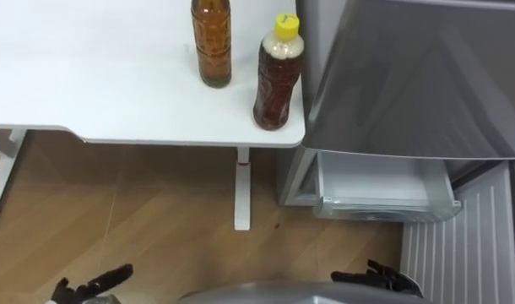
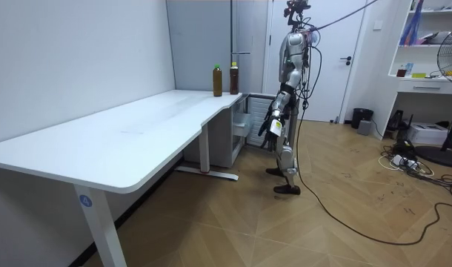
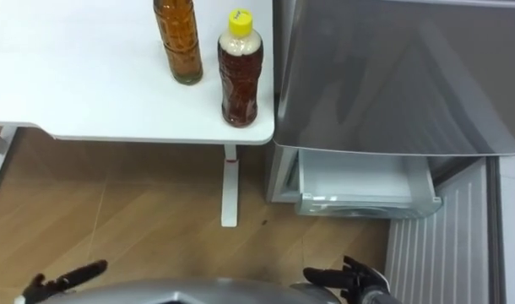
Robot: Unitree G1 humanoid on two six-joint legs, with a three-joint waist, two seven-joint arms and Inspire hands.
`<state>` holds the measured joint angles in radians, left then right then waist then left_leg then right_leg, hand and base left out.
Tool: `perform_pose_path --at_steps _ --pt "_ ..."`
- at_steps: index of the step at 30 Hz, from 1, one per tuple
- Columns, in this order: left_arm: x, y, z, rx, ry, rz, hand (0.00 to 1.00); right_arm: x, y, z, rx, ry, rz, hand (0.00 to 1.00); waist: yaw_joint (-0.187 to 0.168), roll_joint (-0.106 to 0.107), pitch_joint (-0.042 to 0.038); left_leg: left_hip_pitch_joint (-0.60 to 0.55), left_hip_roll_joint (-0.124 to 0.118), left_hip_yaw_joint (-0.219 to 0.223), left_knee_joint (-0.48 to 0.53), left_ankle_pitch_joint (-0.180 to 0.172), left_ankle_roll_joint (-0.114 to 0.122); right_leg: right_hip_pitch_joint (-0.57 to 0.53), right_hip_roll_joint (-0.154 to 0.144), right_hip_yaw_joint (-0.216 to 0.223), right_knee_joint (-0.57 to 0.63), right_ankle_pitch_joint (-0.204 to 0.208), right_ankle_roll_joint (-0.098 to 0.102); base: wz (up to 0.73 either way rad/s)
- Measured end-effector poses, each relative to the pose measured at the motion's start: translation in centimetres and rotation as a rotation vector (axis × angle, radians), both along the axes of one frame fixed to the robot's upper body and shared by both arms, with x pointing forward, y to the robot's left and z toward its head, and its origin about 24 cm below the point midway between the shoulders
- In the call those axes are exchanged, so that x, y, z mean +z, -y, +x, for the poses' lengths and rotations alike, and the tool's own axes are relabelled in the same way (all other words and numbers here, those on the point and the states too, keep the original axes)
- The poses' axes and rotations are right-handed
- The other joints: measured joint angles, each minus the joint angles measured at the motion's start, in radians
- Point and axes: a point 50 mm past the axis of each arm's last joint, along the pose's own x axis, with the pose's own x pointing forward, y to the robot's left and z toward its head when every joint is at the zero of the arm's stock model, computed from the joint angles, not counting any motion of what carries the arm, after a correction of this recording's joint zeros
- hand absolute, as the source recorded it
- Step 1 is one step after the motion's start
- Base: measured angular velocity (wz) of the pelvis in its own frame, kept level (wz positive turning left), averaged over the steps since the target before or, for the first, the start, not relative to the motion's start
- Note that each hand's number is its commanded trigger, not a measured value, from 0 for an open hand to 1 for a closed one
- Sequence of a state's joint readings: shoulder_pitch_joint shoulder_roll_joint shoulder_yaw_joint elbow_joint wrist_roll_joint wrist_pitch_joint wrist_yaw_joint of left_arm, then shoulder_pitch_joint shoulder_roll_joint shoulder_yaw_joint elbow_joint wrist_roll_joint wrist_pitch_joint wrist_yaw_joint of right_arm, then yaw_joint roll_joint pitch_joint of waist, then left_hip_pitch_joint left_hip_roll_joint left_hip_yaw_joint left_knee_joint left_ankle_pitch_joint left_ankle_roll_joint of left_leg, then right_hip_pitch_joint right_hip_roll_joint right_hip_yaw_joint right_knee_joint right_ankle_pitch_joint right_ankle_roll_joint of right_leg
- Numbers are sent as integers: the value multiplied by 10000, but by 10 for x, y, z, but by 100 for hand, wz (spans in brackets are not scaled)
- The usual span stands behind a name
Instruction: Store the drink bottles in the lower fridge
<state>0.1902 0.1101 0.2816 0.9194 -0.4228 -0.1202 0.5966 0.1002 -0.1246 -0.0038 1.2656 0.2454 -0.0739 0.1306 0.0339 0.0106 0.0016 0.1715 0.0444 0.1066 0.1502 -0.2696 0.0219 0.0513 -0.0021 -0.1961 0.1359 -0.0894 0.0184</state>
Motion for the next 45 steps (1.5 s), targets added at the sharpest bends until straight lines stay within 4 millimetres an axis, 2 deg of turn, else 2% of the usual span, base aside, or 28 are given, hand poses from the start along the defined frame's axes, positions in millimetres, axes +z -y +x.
perform_pose_path --at_steps 3,9,13,14,17,19,21,23,29,33,40,45 --pt "10 -7 8 407 323 862 0 0 1 0 -22 53 -139 0 7 25 5 11 -3 -14 0 0 0 -4 7 16 -1 0 0 0" --pt "52 -20 47 924 2561 2953 0 2 1 3 92 287 -427 0 -11 21 10 3 -9 -31 -2 0 0 -13 -1 26 -2 0 0 0" --pt "95 -21 80 167 4379 4719 0 2 3 0 59 276 -587 0 -31 -9 -4 -11 -11 -93 10 1 1 -9 -3 -9 -3 -1 0 0" --pt "100 -22 83 66 4559 4973 0 2 3 0 50 297 -607 0 -42 -3 -3 -2 -11 -95 14 1 1 -6 -2 -4 -3 -1 0 -5" --pt "132 -23 96 -579 5636 6290 0 3 5 -4 -176 365 -670 0 0 16 -1 37 -23 -124 35 2 2 1 3 66 0 -2 -1 -7" --pt "160 -19 107 -1101 6862 6971 0 3 5 -3 -150 418 -668 0 -42 27 5 33 -40 -162 27 3 4 3 -11 63 -1 -2 1 0" --pt "175 -17 113 -1523 7588 7182 0 3 5 -2 -114 400 -624 0 -134 31 9 38 -40 -224 26 3 5 15 -12 30 -2 -2 0 3" --pt "190 -9 119 -2132 8493 7120 0 3 5 -2 -160 486 -500 0 -264 30 31 3 -35 -324 44 4 6 24 -11 -8 -11 -2 0 9" --pt "220 20 136 -4469 10386 6511 0 3 6 2 -276 550 -256 0 -422 95 84 -32 -35 -451 20 4 5 7 -1 -22 -15 -2 0 2" --pt "240 43 144 -6180 11893 5661 0 3 5 8 -4 686 -30 0 -757 55 134 -34 -39 -467 22 4 6 -8 7 15 -20 -2 0 -2" --pt "244 74 157 -9190 12675 3468 0 4 3 16 124 778 228 0 -1141 39 114 -54 -28 -492 29 4 6 -21 19 59 -20 -3 0 0" --pt "252 96 166 -11145 13101 2700 0 4 6 16 232 735 450 0 -1140 82 81 -54 -39 -484 107 4 6 -17 24 168 -12 -2 0 -3"
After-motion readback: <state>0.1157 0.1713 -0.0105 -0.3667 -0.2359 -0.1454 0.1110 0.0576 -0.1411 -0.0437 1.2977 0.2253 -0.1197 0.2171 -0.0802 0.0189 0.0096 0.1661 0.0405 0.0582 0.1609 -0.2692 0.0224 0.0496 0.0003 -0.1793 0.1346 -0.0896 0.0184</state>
